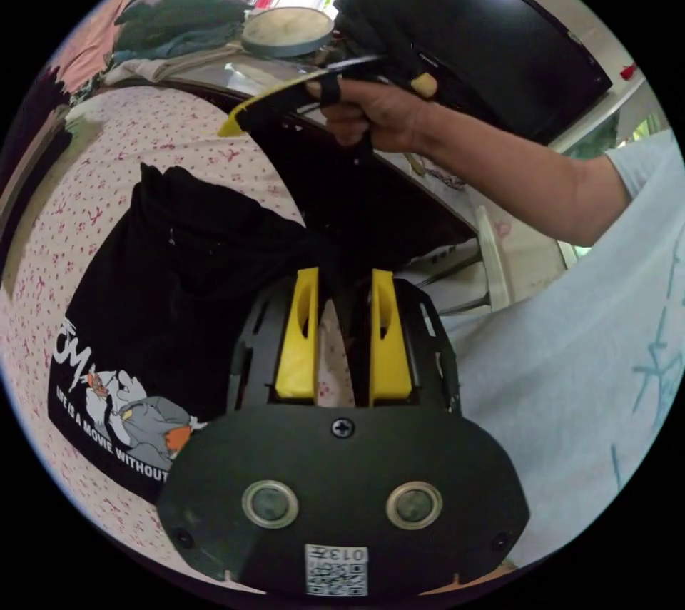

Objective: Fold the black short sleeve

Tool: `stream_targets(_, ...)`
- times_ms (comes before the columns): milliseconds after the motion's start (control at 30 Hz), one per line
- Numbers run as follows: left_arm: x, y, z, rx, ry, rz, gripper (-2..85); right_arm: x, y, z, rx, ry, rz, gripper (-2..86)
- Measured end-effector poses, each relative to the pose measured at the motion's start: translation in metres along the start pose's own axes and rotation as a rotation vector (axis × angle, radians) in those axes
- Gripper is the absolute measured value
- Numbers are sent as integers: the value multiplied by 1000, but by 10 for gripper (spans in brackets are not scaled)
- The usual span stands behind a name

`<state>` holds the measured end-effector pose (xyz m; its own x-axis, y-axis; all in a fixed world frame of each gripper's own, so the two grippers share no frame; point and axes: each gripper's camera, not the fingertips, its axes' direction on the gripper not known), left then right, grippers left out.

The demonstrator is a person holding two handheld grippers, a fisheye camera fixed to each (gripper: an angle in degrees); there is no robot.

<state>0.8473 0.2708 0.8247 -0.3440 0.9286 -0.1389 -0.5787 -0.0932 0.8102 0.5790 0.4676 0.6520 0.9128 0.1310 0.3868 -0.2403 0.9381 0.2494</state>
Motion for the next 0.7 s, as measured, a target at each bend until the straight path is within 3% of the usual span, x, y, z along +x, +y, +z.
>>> stream_targets(133, -12, 45, -24, 34, -167, -136, 99, -22, 46, 1, -70, -60, 91, 78)
stream_targets(300, -49, 112, -37, -2, -385, -408, 93, -54, 55, 22, -164, 17, 60, 69)
stream_targets(533, -40, 122, -6, -51, -448, -418, 99, -82, 42, 25, -278, 150, -52, 21)
stream_targets(700, -26, 118, 11, -61, -483, -394, 99, -94, 58, -15, -108, 165, -87, 10)
